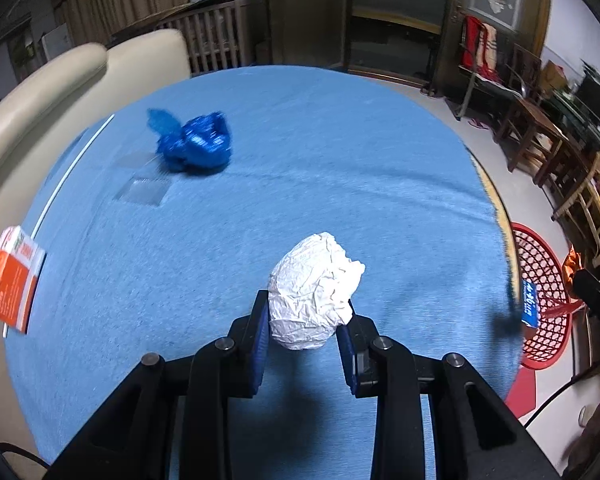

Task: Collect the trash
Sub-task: 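Carry the orange bag over the wastebasket and open the right gripper, then move the white foil over the wastebasket and open the left gripper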

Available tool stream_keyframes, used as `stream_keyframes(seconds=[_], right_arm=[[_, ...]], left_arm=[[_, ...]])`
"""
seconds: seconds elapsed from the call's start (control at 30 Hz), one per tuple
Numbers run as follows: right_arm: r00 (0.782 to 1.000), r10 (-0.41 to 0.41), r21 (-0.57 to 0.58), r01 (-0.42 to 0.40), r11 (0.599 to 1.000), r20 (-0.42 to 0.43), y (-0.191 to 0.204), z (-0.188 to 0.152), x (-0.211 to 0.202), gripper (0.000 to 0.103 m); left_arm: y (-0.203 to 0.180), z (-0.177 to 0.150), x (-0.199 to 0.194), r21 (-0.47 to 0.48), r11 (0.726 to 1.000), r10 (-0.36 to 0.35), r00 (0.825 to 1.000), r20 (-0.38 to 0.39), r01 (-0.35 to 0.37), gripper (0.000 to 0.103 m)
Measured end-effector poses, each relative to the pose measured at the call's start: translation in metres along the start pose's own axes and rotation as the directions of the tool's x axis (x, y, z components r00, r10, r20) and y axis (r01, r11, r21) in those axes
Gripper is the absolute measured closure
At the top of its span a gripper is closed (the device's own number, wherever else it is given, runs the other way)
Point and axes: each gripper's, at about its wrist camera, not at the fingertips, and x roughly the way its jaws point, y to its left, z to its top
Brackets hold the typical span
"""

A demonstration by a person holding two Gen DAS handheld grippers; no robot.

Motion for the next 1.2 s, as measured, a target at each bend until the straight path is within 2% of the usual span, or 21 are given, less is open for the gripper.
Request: stream_keyframes(seconds=[0.33, 0.5, 0.7, 0.9, 1.2], right_arm=[[0.991, -0.128, 0.112, 0.125, 0.986, 0.028, -0.077, 0.001, -0.026, 0.036], [0.985, -0.174, 0.133, 0.170, 0.976, 0.014, -0.099, -0.002, -0.027, 0.036], [0.980, -0.192, 0.134, 0.197, 0.971, -0.049, -0.115, -0.006, -0.017, 0.036], [0.970, -0.191, 0.211, 0.220, 0.952, -0.149, -0.136, -0.015, 0.000, 0.031], [0.976, -0.195, 0.256, 0.214, 0.943, -0.095, -0.149, -0.004, -0.016, 0.028]], left_arm=[[-0.063, 0.013, -0.008, 0.117, 0.991, -0.073, 0.997, 0.030, 0.068, 0.070], [-0.092, 0.017, -0.014, 0.186, 0.977, -0.113, 0.992, 0.055, 0.101, 0.070], [-0.113, 0.021, -0.016, 0.235, 0.964, -0.145, 0.988, 0.061, 0.126, 0.070], [-0.127, 0.023, -0.011, 0.269, 0.952, -0.163, 0.986, 0.048, 0.144, 0.070], [-0.156, 0.021, -0.012, 0.324, 0.926, -0.211, 0.977, 0.024, 0.192, 0.070]])
